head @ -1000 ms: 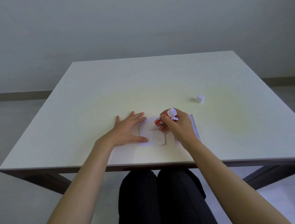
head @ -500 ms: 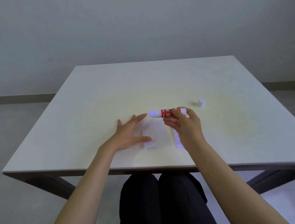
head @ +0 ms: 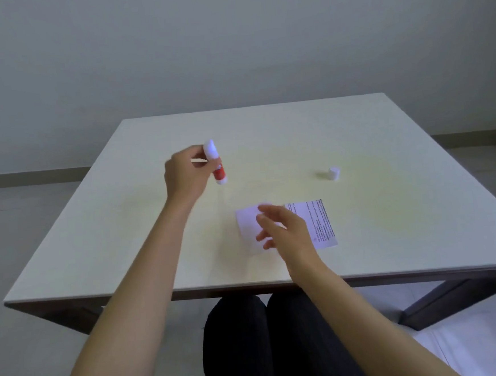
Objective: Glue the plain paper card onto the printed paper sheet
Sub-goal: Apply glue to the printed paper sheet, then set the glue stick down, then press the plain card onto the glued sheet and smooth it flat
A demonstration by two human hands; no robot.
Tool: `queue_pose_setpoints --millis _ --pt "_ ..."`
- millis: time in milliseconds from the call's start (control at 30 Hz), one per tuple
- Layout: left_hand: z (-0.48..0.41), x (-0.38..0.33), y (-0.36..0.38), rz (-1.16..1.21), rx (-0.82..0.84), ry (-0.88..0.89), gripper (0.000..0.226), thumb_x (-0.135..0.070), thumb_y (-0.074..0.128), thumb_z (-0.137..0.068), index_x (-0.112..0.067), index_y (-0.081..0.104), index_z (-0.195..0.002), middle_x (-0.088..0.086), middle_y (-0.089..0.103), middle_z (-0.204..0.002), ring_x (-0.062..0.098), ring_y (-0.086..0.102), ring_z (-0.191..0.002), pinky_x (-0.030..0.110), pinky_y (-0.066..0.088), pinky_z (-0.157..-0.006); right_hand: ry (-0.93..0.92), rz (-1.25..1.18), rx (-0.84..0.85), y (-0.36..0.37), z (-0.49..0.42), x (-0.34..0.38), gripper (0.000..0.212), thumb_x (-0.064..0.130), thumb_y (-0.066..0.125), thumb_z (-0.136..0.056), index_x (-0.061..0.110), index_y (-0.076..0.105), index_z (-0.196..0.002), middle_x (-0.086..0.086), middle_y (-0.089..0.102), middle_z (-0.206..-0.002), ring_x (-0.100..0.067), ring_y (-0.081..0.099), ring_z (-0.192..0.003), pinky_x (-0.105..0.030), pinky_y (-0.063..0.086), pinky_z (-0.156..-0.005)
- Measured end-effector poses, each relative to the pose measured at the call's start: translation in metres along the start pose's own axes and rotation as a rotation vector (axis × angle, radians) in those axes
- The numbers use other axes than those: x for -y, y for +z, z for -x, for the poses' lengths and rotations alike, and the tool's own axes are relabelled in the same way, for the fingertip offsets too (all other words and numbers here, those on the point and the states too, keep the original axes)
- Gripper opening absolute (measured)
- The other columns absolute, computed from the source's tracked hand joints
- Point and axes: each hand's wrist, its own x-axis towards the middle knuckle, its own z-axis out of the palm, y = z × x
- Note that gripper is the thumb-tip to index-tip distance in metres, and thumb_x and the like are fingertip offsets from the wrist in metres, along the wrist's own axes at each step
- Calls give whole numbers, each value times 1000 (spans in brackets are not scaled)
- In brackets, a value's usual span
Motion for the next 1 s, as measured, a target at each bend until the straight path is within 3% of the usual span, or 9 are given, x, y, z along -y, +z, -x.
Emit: queue_pose_setpoints --millis 100,233,300,400,667,733,800,833,1000 --pt "-24 11 7 -125 -16 -34 20 -35 64 -81 -17 71 -75 -15 69 -73 8 62 -74 25 38 -62 -228 513 51 -2 8 -17 21 22 63 -88 19 69 -108 2 62 -111 -6 52 -64 -15 43 -67" --pt "-30 25 25 -189 -13 -40 16 -28 66 -78 -13 73 -81 -6 72 -86 15 57 -78 24 34 -66 -482 961 100 3 19 -31 31 22 58 -90 13 65 -119 -4 56 -118 -22 58 -94 -31 48 -74" --pt "-31 29 30 -193 -16 -46 16 -25 67 -77 -13 74 -84 -2 74 -91 16 56 -78 25 35 -66 -632 1103 63 5 23 -32 25 17 67 -83 7 70 -106 -10 63 -104 -29 61 -86 -34 49 -65" --pt "-31 33 32 -198 -19 -47 15 -24 67 -77 -12 73 -83 -1 74 -90 15 58 -77 25 35 -66 -747 1281 -73 8 26 -31 18 23 78 -66 9 71 -76 -5 65 -79 -25 61 -65 -30 49 -55" --pt "-25 37 30 -159 20 -52 12 -28 66 -78 -16 67 -80 -13 66 -70 6 64 -71 21 38 -60 -807 1451 -77 11 37 -26 44 62 68 -62 18 67 -63 5 59 -66 -19 58 -65 -26 45 -59" --pt "-24 39 30 -156 62 -89 37 -31 73 -74 -16 65 -107 -6 67 -94 14 65 -92 23 43 -71 -838 1459 -31 11 40 -26 52 70 62 -62 18 66 -63 5 59 -67 -19 57 -67 -27 44 -62" --pt "-23 41 28 -170 67 -114 86 -41 79 -69 -15 39 -141 3 48 -134 19 51 -121 32 44 -94 -856 1503 24 11 43 -27 54 74 64 -57 20 67 -63 7 59 -67 -17 58 -68 -26 46 -64" --pt "-22 41 26 -180 28 -101 99 -45 79 -68 -15 27 -147 6 36 -144 20 42 -131 36 39 -103 -864 1528 43 11 44 -27 52 73 68 -53 22 67 -62 8 60 -66 -16 58 -68 -25 47 -66" --pt "-10 38 14 -111 -202 1 99 -50 72 -73 -13 20 -149 9 28 -149 22 26 -142 44 25 -113 -928 1480 67 16 43 -32 34 45 83 -44 24 61 -58 9 55 -60 -15 56 -60 -23 48 -64"
